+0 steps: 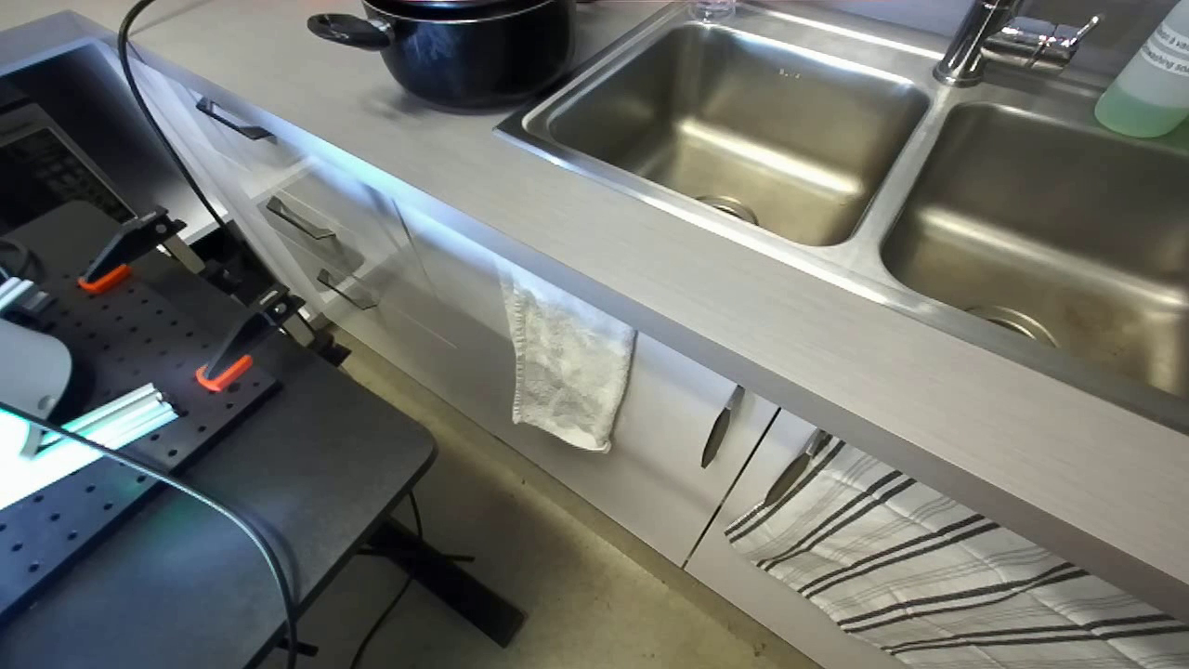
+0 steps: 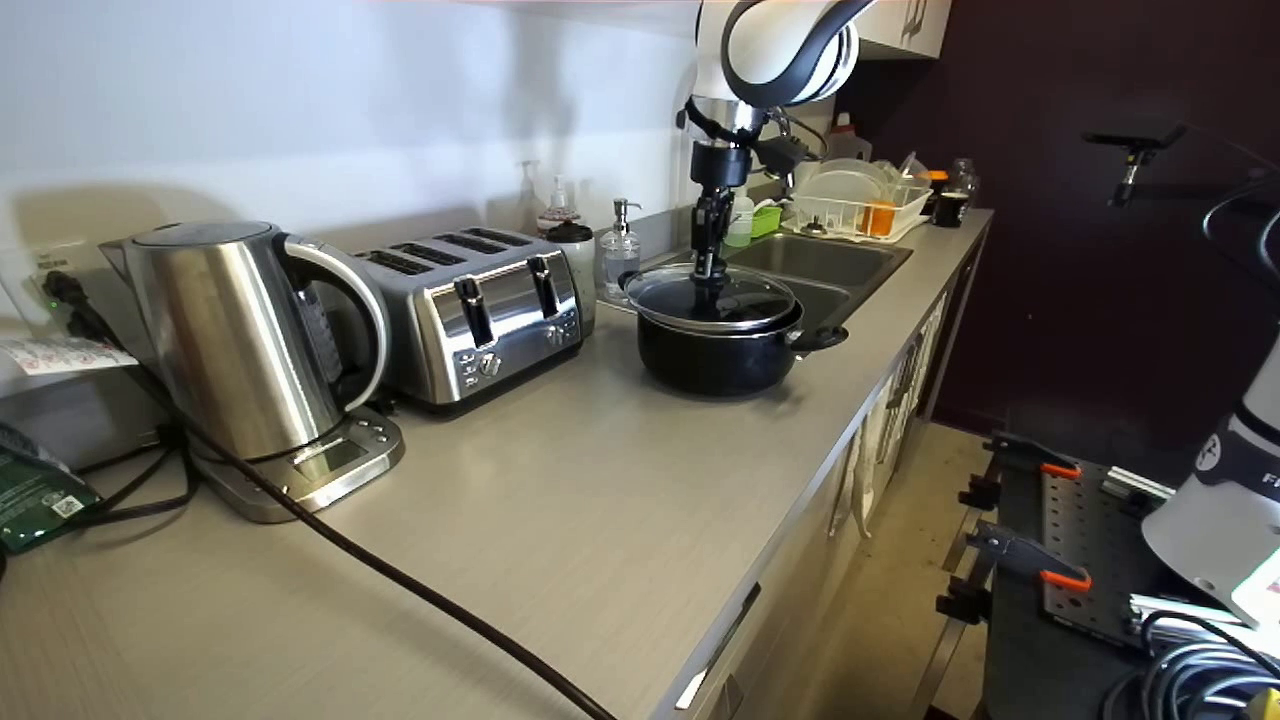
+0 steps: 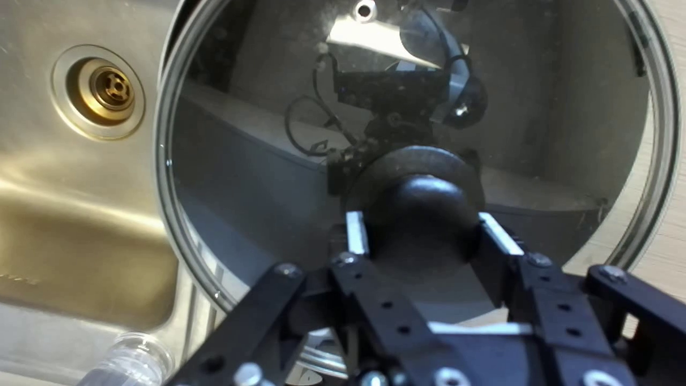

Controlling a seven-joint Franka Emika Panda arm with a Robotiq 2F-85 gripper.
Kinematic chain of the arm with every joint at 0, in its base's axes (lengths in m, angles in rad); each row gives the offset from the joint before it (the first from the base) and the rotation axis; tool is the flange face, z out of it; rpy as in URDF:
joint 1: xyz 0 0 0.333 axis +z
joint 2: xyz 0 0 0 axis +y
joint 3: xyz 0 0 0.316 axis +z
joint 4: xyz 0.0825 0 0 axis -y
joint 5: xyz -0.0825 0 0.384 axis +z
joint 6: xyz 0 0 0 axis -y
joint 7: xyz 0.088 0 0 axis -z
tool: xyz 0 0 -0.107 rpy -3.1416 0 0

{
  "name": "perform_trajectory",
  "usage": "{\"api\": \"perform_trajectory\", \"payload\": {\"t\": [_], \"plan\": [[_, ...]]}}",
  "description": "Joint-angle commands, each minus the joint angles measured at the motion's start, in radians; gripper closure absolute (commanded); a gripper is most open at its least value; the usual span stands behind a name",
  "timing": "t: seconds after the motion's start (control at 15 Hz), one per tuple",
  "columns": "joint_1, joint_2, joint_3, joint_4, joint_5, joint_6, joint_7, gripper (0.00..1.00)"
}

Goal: Put the glass lid on the pot.

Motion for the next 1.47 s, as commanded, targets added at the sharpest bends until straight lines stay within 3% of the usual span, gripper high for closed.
{"api": "perform_trajectory", "payload": {"t": [0.0, 1.4], "plan": [[0.001, -0.006, 0.0, 0.027, -0.022, -0.036, 0.023, 0.75], [-0.01, 0.008, -0.001, 0.025, -0.014, -0.061, 0.017, 0.75]]}}
